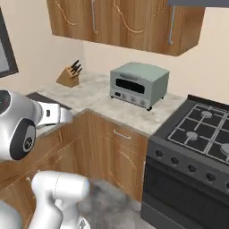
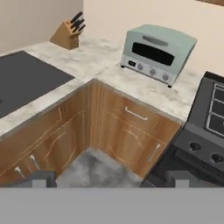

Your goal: Navigate to the microwave.

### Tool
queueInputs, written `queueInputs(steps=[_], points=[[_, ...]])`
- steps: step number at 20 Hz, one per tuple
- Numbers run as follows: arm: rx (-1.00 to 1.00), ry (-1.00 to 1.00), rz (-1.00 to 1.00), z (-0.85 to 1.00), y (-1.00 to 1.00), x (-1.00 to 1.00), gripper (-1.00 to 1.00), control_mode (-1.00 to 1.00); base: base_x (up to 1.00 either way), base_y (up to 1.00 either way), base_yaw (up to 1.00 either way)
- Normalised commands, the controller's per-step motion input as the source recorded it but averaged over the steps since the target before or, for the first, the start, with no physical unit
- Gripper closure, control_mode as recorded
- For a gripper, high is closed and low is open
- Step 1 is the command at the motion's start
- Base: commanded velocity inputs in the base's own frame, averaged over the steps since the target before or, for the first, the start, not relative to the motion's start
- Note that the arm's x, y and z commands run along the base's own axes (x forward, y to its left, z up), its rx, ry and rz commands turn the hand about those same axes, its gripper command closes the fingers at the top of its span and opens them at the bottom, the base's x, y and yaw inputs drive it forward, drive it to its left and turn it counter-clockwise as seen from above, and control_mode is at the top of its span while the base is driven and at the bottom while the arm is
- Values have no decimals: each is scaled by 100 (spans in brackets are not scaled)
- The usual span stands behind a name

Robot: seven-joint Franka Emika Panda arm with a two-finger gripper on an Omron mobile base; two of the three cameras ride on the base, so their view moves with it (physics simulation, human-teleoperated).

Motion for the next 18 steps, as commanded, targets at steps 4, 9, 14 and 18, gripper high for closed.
queueInputs(steps=[4,9,14,18], points=[[0,0,0,0,0,0,-100,100,0,-1,-96],[0,0,0,0,0,0,-100,100,0,-80,-55],[0,0,0,0,0,0,-100,100,0,-100,-23],[0,0,0,0,0,0,-100,100,0,-100,-36]])
